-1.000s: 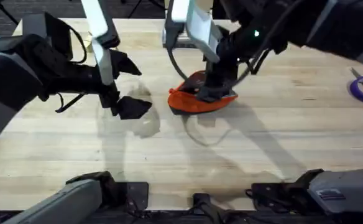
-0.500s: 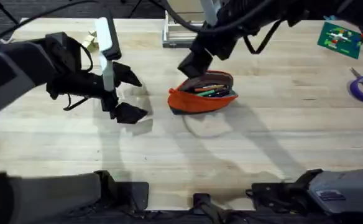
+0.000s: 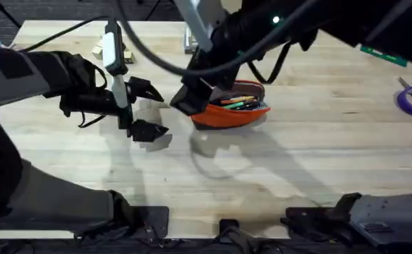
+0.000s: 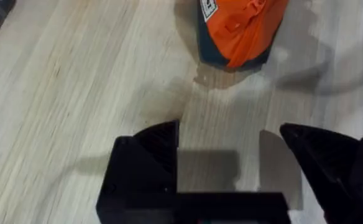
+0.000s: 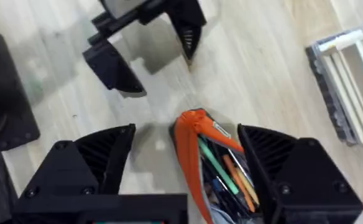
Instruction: Unzip the bag, pick up the pens from the table one at a time and place them inside, then zip the bag closed.
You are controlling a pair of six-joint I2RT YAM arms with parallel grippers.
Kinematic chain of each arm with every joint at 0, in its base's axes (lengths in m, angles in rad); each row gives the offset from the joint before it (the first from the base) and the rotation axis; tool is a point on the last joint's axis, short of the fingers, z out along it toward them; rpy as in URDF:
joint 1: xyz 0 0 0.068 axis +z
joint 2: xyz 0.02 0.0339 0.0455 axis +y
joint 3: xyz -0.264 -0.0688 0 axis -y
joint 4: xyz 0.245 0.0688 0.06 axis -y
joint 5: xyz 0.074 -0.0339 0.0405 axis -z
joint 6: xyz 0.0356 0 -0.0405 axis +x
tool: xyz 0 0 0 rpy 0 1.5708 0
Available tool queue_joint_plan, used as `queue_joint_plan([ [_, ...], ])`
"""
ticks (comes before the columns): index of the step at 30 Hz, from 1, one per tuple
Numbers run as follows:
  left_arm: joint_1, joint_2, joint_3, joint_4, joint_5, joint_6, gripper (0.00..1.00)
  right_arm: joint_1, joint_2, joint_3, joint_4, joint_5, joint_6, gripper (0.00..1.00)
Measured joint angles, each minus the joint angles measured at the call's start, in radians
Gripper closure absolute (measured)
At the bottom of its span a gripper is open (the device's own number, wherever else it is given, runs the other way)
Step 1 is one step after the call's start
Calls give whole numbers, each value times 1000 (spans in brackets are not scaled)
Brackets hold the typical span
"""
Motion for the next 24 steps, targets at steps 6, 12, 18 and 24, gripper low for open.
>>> queue_joint_plan([
  [6,0,3,0,0,13,15,7,23,1,0,13,0,17,3],
  [12,0,3,0,0,18,17,7,23,52,1,45,0,161,3],
  [18,0,3,0,0,20,19,7,23,144,1,66,0,327,3],
  [24,0,3,0,0,20,19,7,23,174,1,89,69,389,3],
])
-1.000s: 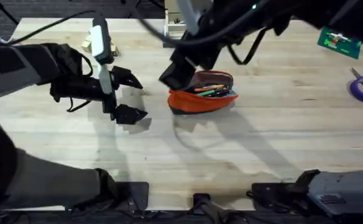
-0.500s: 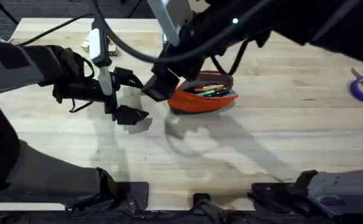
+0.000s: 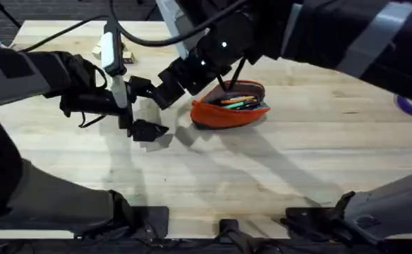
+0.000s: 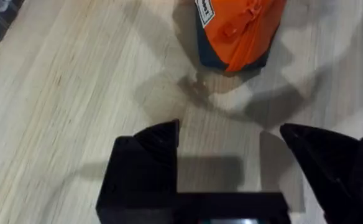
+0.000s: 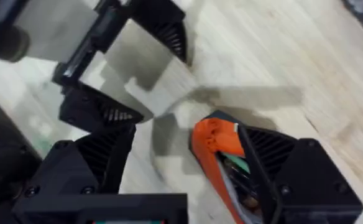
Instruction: Unzip the bag, pick up the pens from the table one at a time and place them inside, then zip the bag closed.
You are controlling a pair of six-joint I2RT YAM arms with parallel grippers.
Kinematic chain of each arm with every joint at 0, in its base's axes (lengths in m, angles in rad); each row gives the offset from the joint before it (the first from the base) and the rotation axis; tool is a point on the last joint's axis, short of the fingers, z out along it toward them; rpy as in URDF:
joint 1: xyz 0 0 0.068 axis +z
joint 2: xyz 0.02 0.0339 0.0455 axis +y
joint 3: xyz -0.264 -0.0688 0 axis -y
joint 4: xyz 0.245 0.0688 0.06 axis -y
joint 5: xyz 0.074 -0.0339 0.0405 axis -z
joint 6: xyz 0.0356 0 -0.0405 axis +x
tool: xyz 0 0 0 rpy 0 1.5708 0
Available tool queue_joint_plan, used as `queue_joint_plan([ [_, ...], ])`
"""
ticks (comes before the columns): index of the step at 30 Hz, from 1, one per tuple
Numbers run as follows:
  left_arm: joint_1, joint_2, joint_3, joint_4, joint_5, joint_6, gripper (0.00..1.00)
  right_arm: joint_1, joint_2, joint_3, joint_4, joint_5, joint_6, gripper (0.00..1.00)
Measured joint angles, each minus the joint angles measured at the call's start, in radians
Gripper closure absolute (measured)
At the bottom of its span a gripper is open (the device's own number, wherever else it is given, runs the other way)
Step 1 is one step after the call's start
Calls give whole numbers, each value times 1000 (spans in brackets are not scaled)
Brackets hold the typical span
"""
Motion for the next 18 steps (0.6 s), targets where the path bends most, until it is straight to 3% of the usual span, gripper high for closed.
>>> queue_joint_plan([
  [18,0,0,0,0,0,0,8,0,174,1,-1,54,-41,3],
])
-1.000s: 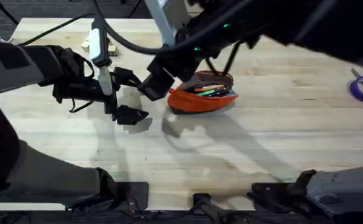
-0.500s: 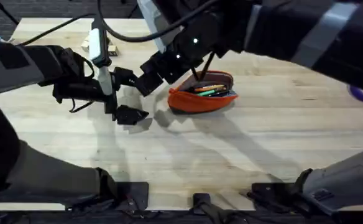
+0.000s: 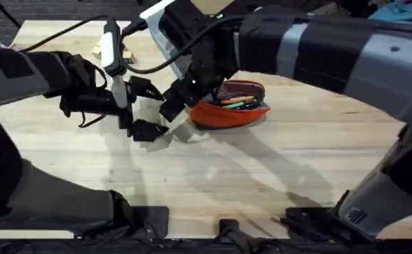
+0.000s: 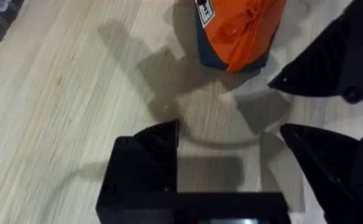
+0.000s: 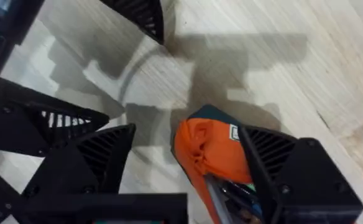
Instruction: Unzip the bag, pick up the pens from the table one at a time and place them inside, then zip the bag closed.
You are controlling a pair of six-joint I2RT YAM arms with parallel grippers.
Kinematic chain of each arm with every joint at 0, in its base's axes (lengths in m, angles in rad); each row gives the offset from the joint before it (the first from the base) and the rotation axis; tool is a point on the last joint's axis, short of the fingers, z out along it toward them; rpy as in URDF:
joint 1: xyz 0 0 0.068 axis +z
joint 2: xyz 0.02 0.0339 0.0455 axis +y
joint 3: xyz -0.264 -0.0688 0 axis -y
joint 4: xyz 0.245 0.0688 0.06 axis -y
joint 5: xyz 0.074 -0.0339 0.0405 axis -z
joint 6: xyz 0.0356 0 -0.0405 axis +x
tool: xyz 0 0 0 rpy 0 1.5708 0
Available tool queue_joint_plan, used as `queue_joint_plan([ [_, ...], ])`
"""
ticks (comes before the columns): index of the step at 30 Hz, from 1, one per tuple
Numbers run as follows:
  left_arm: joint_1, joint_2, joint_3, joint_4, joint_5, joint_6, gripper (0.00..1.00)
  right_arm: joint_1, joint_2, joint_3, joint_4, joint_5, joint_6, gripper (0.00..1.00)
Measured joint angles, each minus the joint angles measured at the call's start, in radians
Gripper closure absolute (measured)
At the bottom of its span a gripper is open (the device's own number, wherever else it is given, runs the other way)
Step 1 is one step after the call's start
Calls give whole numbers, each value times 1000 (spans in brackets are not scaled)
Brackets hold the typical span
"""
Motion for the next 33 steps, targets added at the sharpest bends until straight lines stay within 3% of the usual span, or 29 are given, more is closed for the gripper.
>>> queue_joint_plan([
  [12,0,0,0,0,0,0,8,0,3,0,-28,5,-44,64],
  [18,0,0,0,0,0,0,7,0,3,0,-36,5,-45,173],
  [33,0,0,0,0,0,0,8,0,3,0,-50,51,-48,872],
])
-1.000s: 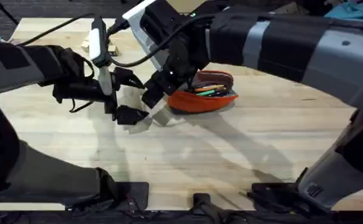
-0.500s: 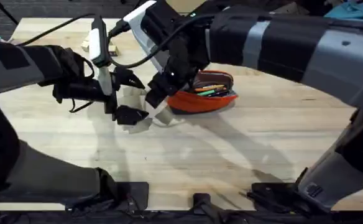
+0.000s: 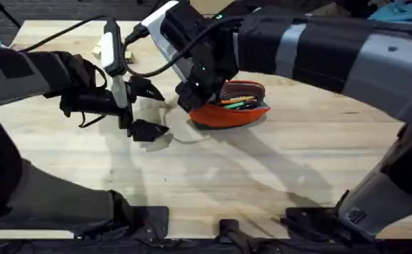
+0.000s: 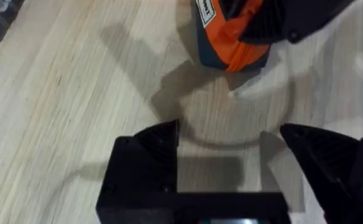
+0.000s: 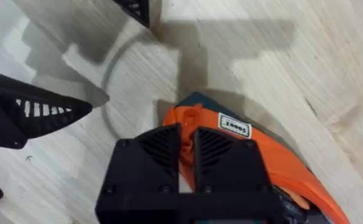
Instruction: Unzip the bag, pick up the pens from the table one at a time and place them inside, then zip the bag closed.
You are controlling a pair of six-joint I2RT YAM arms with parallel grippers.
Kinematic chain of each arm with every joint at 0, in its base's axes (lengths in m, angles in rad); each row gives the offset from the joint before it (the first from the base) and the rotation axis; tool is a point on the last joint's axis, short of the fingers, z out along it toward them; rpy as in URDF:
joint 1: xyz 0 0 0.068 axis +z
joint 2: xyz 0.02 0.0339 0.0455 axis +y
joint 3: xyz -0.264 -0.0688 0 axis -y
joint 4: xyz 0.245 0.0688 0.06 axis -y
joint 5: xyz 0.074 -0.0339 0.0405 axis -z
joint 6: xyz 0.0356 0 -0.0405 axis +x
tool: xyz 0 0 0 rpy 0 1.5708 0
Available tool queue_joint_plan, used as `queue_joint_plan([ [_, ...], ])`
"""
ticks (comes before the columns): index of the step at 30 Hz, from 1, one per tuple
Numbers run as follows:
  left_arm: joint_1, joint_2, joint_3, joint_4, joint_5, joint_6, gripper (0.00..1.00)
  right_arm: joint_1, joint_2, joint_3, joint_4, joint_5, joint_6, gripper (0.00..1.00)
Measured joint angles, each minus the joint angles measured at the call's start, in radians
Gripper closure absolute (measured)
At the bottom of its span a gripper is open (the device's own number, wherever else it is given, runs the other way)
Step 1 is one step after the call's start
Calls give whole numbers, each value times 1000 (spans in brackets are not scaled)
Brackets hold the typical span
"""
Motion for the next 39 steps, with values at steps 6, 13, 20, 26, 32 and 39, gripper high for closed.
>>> queue_joint_plan([
  [6,0,0,0,0,0,0,8,0,0,0,-1,2,0,967],
  [13,0,0,0,0,0,0,8,0,0,0,0,2,0,971],
  [20,0,0,0,0,0,0,7,0,-17,0,-1,2,0,971],
  [26,0,0,0,-1,4,0,7,0,-78,0,-7,2,0,970],
  [32,0,0,0,-4,77,0,9,-1,-101,0,-13,3,0,970],
  [39,-4,0,0,-4,144,0,7,-1,-101,0,-5,3,0,970],
])
